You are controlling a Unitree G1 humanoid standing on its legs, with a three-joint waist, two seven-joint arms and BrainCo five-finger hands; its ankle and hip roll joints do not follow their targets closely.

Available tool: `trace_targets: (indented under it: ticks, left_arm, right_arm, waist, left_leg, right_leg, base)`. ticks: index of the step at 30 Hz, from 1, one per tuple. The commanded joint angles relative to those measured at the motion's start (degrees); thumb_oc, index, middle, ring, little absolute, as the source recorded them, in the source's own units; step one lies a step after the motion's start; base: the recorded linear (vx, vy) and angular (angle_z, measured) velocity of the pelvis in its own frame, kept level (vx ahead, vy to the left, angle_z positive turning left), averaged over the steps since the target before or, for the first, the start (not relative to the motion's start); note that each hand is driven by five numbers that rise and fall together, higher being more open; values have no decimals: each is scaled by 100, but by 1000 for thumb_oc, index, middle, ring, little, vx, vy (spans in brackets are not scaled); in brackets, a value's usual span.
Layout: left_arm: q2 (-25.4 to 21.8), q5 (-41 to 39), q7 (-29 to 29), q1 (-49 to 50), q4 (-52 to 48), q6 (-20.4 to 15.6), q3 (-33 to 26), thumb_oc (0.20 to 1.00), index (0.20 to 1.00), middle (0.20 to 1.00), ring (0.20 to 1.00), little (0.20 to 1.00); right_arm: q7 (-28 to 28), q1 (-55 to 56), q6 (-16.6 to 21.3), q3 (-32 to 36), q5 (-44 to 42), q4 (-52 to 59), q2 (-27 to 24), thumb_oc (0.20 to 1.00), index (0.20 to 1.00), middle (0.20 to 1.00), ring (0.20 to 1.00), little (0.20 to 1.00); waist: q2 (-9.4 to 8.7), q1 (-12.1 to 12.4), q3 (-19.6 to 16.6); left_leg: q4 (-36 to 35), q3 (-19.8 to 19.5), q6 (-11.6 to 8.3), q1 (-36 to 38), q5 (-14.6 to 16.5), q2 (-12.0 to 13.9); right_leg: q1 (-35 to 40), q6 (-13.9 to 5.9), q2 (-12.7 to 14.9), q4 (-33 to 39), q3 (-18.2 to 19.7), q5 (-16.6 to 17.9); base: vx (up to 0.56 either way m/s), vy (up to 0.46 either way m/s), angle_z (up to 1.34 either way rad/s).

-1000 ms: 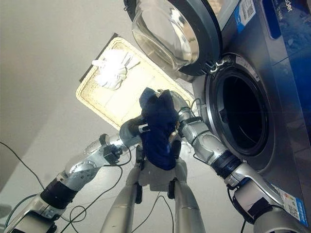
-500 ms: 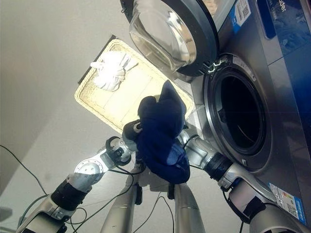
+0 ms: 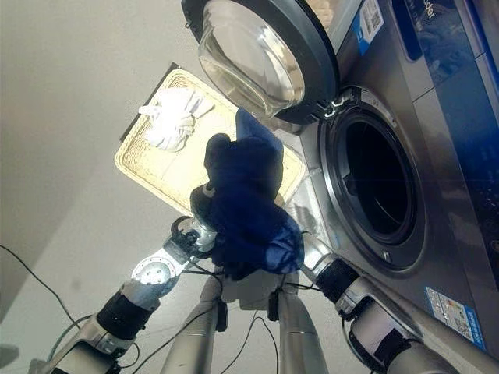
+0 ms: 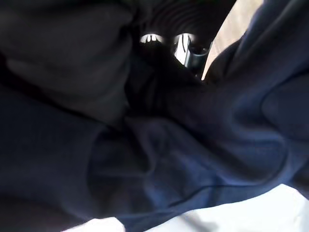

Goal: Put the clothes into the washing machine.

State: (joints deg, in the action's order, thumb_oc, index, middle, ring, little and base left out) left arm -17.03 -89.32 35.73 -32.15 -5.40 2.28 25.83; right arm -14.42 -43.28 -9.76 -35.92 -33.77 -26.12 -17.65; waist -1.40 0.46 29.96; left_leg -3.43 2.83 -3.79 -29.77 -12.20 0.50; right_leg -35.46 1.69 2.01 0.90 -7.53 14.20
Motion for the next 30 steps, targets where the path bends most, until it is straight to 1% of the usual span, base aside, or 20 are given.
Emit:
trace_targets:
  ticks: [1,2,3,4,5,7,8,9,10,11,12,13,15,16,18,20,22,26,27,30]
  left_arm:
    - [430,280,-448,-498,-993,-447,-150,200,200,200,200,200]
    - [454,431,-739,-460,-966,-572,-187,200,200,200,200,200]
    - [475,869,-1231,-383,-856,-774,-278,511,511,511,511,511]
    - [479,1108,-1513,-356,-818,-867,-302,620,620,620,620,620]
    - [402,2028,-2312,-219,-609,-1200,-396,1000,1000,1000,1000,1000]
    - [264,2904,-2975,-56,-353,-1444,-445,1000,1000,1000,1000,1000]
    - [118,3717,-3655,68,-199,-1555,-493,1000,1000,1000,1000,1000]
    - [26,3995,-3883,112,-96,-1597,-527,1000,1000,1000,1000,1000]
    - [-93,4715,-4289,202,66,-1587,-581,1000,1000,1000,1000,1000]
    - [-282,5388,-4824,283,271,-1434,-629,1000,1000,1000,1000,1000]
    - [-355,5669,-4977,327,361,-1411,-655,1000,1000,1000,1000,1000]
    - [-553,6181,-5291,402,591,-1284,-724,1000,1000,1000,1000,1000]
    - [-650,6176,-5212,436,677,-1161,-765,1000,1000,1000,1000,1000]
    - [-815,6242,-5190,521,838,-928,-807,1000,1000,1000,1000,1000]
    - [-934,6024,-5034,587,981,-707,-810,1000,1000,1000,1000,1000]
    - [-1016,5865,-5073,599,1075,-632,-798,1000,1000,1000,1000,1000]
    - [-1072,5941,-5194,607,1239,-528,-798,1000,1000,1000,1000,1000]
    - [-1205,6665,-5830,539,1517,-449,-835,1000,1000,1000,1000,1000]
    - [-1272,6953,-6122,501,1639,-379,-854,1000,1000,1000,1000,1000]
    - [-1358,7251,-6464,440,1843,-287,-971,1000,1000,1000,1000,1000]
  right_arm:
    - [-125,201,-168,-40,-1250,133,421,200,200,200,200,200]
    - [-146,306,-154,67,-1574,175,508,200,200,200,200,200]
    - [-166,472,-80,241,-1941,252,632,200,200,200,200,200]
    - [-167,518,-25,282,-2105,279,659,200,200,200,200,200]
    - [-189,721,90,472,-2402,474,720,200,200,200,200,200]
    - [-183,943,246,627,-2657,701,739,200,200,200,200,200]
    - [-161,1086,394,741,-2789,855,720,200,200,200,200,200]
    - [-153,1146,467,788,-2821,929,694,200,200,200,200,200]
    - [-155,1244,576,868,-2935,1055,637,200,200,200,200,200]
    - [-163,1334,747,956,-3132,1153,563,200,200,200,200,200]
    - [-158,1375,804,986,-3190,1205,528,200,200,200,200,200]
    - [-185,1464,952,1093,-3335,1287,436,200,200,200,200,200]
    - [-170,1509,1077,1139,-3420,1353,371,200,200,200,200,200]
    - [-256,1613,1204,1273,-3643,1413,240,200,200,200,200,200]
    - [-285,1705,1279,1371,-3811,1509,136,200,200,200,200,200]
    - [-275,1741,1344,1423,-3875,1554,75,200,200,200,200,200]
    - [-257,1784,1479,1510,-4001,1611,44,200,200,200,200,200]
    - [-214,1755,1684,1661,-4616,1642,19,200,200,200,200,200]
    - [-241,1749,1812,1720,-4933,1621,35,200,200,200,200,200]
    - [-318,1743,2085,1900,-5670,1618,32,200,200,200,200,200]
  waist:
    - [109,-65,-16]
    - [110,-67,-16]
    - [115,-74,-16]
    - [117,-77,-16]
    - [144,-80,-16]
    - [188,-88,-16]
    - [216,-85,-16]
    - [232,-87,-16]
    - [255,-90,-16]
    - [283,-95,-16]
    - [298,-100,-16]
    - [327,-111,-16]
    - [338,-119,-16]
    - [358,-139,-16]
    - [376,-168,-16]
    - [386,-182,-16]
    - [399,-211,-16]
    - [412,-241,-16]
    - [415,-244,-16]
    - [410,-264,-16]
  left_leg:
    - [-149,365,80,-243,62,-301]
    - [-145,374,80,-263,59,-299]
    - [-139,377,83,-290,58,-303]
    - [-137,377,83,-299,58,-303]
    - [-126,371,93,-336,47,-318]
    - [-103,350,106,-390,27,-333]
    - [-97,333,114,-418,13,-347]
    - [-86,328,119,-438,5,-351]
    - [-77,320,126,-463,-6,-354]
    - [-67,304,134,-483,-20,-360]
    - [-57,295,137,-494,-26,-366]
    - [-29,282,143,-530,-39,-370]
    - [-14,285,147,-558,-48,-365]
    - [7,290,140,-583,-54,-362]
    - [-11,303,149,-571,-62,-352]
    - [-12,313,149,-575,-68,-343]
    - [6,325,150,-601,-60,-330]
    - [26,356,138,-630,-57,-299]
    - [38,357,128,-636,-54,-291]
    - [85,373,110,-648,-43,-268]
  right_leg:
    - [63,-588,136,154,-165,51]
    - [48,-591,140,151,-183,51]
    - [26,-602,148,144,-201,52]
    - [19,-604,151,142,-204,51]
    - [-3,-615,159,135,-232,47]
    - [-46,-622,163,107,-245,39]
    - [-56,-629,158,108,-252,33]
    - [-66,-629,155,105,-249,30]
    - [-81,-626,147,100,-241,22]
    - [-89,-617,122,93,-211,7]
    - [-98,-612,108,87,-187,3]
    - [-128,-605,84,59,-143,-11]
    - [-149,-602,77,45,-122,-17]
    - [-166,-609,71,41,-93,-19]
    - [-176,-620,58,39,-58,-11]
    - [-189,-628,58,34,-42,-2]
    - [-241,-638,54,11,-9,7]
    - [-290,-646,43,-16,39,3]
    - [-297,-649,38,-41,53,-14]
    - [-303,-643,28,-92,82,-51]
  base:
    - [8,-11,-3]
    - [10,-2,-3]
    - [10,-2,-3]
    - [0,0,0]
    - [0,0,0]
    - [8,14,-7]
    - [6,18,-15]
    - [5,19,-16]
    - [8,13,-14]
    - [9,11,-10]
    - [17,4,-7]
    - [16,0,-4]
    - [0,0,0]
    - [0,0,0]
    - [35,-13,0]
    - [18,-9,-1]
    - [34,-23,-2]
    - [24,-22,-5]
    - [17,-24,-9]
    - [18,-19,-10]
